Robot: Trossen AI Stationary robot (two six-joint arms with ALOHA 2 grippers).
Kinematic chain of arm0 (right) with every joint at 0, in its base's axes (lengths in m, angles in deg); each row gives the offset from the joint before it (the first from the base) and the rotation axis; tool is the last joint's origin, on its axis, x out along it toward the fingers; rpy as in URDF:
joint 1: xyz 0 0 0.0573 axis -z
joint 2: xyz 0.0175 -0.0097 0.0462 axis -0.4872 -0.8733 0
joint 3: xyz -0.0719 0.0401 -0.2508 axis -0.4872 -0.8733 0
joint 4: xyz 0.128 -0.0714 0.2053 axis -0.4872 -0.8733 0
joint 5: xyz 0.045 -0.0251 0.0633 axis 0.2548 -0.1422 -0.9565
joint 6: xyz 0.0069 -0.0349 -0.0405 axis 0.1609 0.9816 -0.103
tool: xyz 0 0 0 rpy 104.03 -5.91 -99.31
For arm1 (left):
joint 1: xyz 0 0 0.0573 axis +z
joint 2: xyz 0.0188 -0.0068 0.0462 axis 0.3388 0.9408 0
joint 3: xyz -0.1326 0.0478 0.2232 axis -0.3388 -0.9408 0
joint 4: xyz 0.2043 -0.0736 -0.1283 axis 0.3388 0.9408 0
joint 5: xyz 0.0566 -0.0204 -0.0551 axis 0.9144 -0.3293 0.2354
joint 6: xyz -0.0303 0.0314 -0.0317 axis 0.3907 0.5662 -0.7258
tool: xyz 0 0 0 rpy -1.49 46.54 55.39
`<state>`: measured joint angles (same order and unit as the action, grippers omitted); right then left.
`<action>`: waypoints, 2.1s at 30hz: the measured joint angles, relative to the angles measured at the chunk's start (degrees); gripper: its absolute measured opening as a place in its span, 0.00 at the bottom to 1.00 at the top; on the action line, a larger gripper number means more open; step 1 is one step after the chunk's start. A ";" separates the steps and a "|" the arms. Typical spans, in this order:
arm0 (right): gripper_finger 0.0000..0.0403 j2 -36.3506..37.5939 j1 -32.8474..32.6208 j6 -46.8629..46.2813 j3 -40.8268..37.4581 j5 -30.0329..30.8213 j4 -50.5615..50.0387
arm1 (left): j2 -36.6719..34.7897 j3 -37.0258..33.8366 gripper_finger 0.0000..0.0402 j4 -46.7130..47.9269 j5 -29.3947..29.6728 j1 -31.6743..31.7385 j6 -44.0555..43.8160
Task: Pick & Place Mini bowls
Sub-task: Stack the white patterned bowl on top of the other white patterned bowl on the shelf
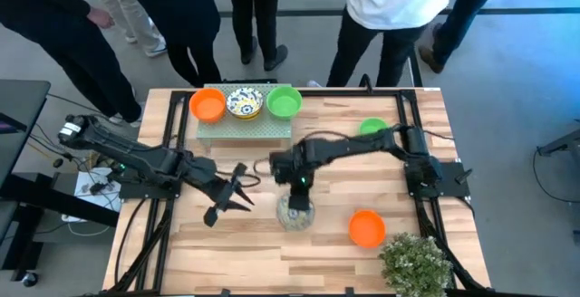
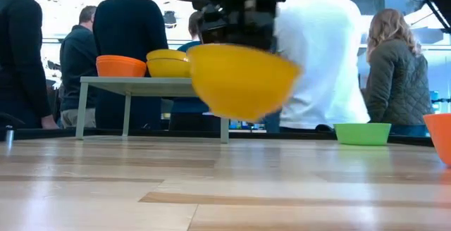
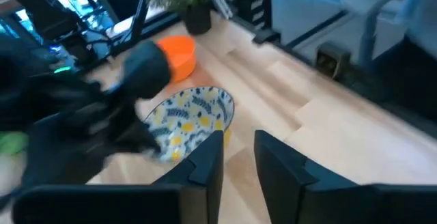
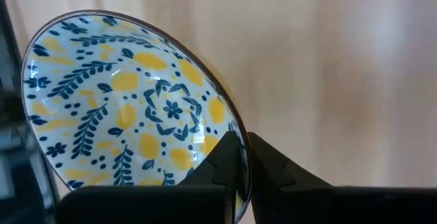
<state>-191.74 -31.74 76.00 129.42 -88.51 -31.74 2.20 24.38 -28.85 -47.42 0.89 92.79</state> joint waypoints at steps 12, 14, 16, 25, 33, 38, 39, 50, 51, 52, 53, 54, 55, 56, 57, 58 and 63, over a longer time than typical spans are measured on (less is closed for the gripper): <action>0.03 0.00 6.42 -12.69 0.21 -0.23 -0.01 | 15.02 1.88 0.42 -5.95 9.20 2.34 9.93; 0.02 0.00 6.43 -15.83 0.21 -0.54 0.00 | 17.81 2.54 0.42 -6.02 8.70 2.65 9.99; 0.01 0.00 6.68 -17.56 0.21 -2.33 0.05 | 20.16 2.57 0.43 -5.75 8.73 2.70 10.46; 0.05 0.00 6.80 -21.03 0.21 -4.76 0.10 | 25.67 2.73 0.40 -8.12 10.30 2.73 14.16; 0.08 0.00 6.90 -20.70 0.21 -7.89 1.25 | 25.98 2.71 0.25 -9.67 9.71 2.64 21.49; 0.15 0.09 7.00 -20.35 0.21 -9.42 2.53 | 26.02 2.64 0.11 -9.78 9.37 2.64 23.58; 0.16 0.09 7.04 -20.35 0.21 -9.46 2.74 | 26.02 2.64 0.07 -9.87 9.36 2.64 23.60; 0.32 0.11 7.49 -16.41 0.32 -10.36 4.43 | 26.02 2.62 0.03 -7.88 7.98 0.61 17.74; 0.33 0.11 7.47 -16.37 0.32 -10.37 4.85 | 26.02 2.62 0.03 -6.88 7.57 0.27 16.23; 0.34 0.11 7.48 -16.31 0.32 -10.55 5.32 | 26.00 2.62 0.03 -5.99 7.13 -0.06 14.87; 0.35 0.11 7.50 -16.30 0.32 -11.00 5.63 | 26.00 2.62 0.04 -5.08 6.75 -0.39 13.56; 0.36 0.11 7.50 -16.30 0.32 -11.23 5.72 | 26.00 2.62 0.04 -4.05 6.33 -0.73 12.32; 0.37 0.11 7.52 -16.30 0.32 -11.21 5.76 | 26.00 2.62 0.04 -3.11 5.99 -1.17 11.03; 0.38 0.11 7.54 -16.28 0.32 -11.14 5.76 | 26.00 2.62 0.04 -2.32 5.83 -1.65 9.85; 0.39 0.11 7.54 -16.14 0.30 -11.10 5.76 | 26.00 2.62 0.04 -1.84 5.61 -2.15 9.07; 0.39 0.11 7.54 -15.87 0.30 -11.09 5.79 | 26.00 2.62 0.03 -1.58 5.47 -2.74 8.29; 0.41 0.11 7.31 -15.84 0.30 -10.77 6.50 | 24.06 2.62 0.04 2.46 5.34 -5.35 3.14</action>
<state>-191.63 -24.43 60.16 129.72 -99.28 -25.23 26.25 27.00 -26.40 -42.08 -4.46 95.93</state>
